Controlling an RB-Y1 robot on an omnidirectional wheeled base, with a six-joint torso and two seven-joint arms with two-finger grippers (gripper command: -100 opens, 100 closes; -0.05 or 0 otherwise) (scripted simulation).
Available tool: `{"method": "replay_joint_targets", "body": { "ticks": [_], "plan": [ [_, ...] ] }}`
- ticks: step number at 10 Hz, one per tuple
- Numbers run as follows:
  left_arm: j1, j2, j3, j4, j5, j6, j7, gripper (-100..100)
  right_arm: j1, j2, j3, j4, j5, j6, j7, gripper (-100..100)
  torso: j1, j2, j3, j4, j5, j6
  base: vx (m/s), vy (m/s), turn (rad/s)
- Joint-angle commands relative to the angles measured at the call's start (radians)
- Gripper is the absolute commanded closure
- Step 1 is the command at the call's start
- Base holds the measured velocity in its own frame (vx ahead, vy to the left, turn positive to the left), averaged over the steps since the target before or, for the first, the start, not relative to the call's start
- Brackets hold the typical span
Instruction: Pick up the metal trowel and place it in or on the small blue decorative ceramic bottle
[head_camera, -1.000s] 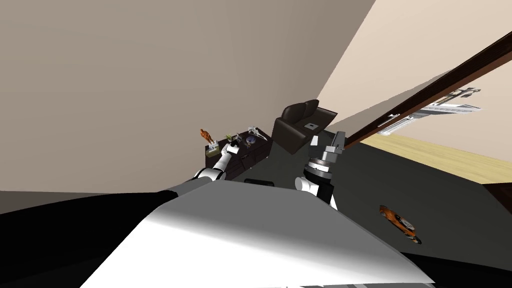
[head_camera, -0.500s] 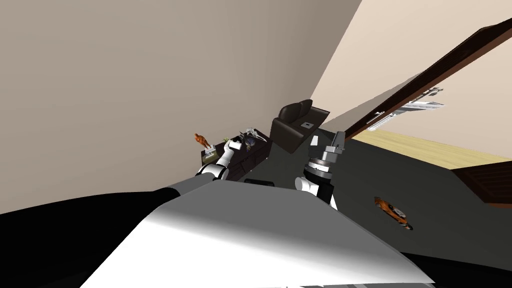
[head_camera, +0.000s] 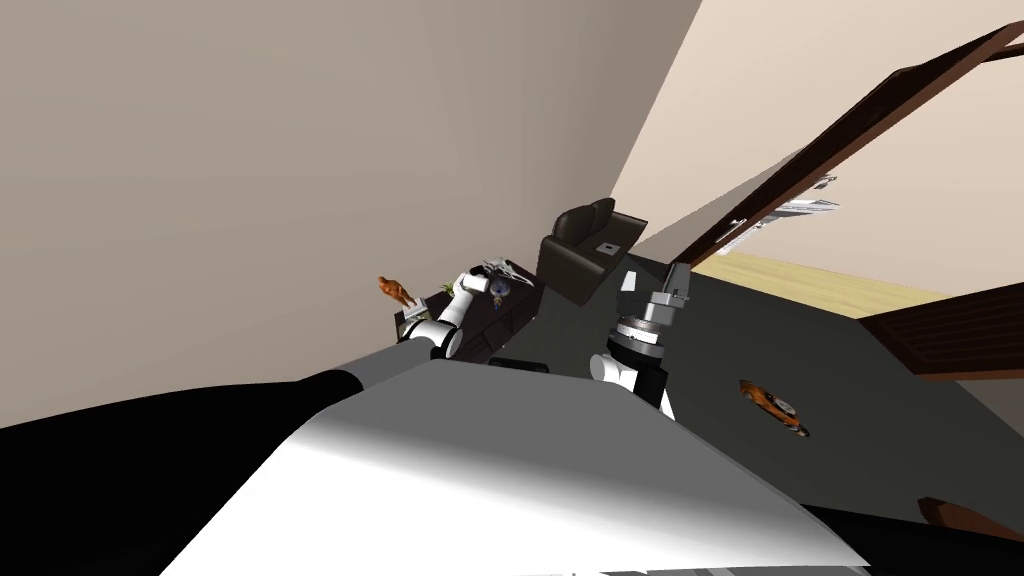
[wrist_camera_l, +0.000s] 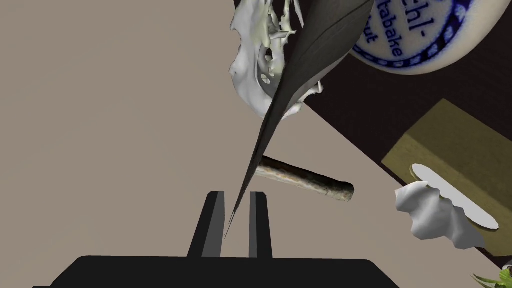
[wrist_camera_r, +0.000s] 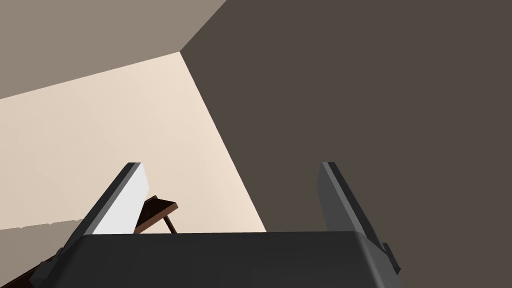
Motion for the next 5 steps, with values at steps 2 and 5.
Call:
{"method": "replay_joint_targets", "body": {
  "ticks": [2, 5],
  "plan": [
    [-0.028, -0.017, -0.001, 0.004, 0.025, 0.046, 0.005, 100, 0.000, 0.000, 0.000, 0.000, 0.000, 0.000, 0.000, 0, 0.000, 0.001, 0.000, 0.000, 0.000, 0.000, 0.049, 0.084, -0.097],
    [-0.035, -0.019, -0.001, 0.011, 0.025, 0.048, 0.005, -100, 0.000, 0.000, 0.000, 0.000, 0.000, 0.000, 0.000, 0, -0.004, 0.005, 0.003, 0.001, 0.000, -0.001, 0.011, 0.022, -0.028]
  ]
}}
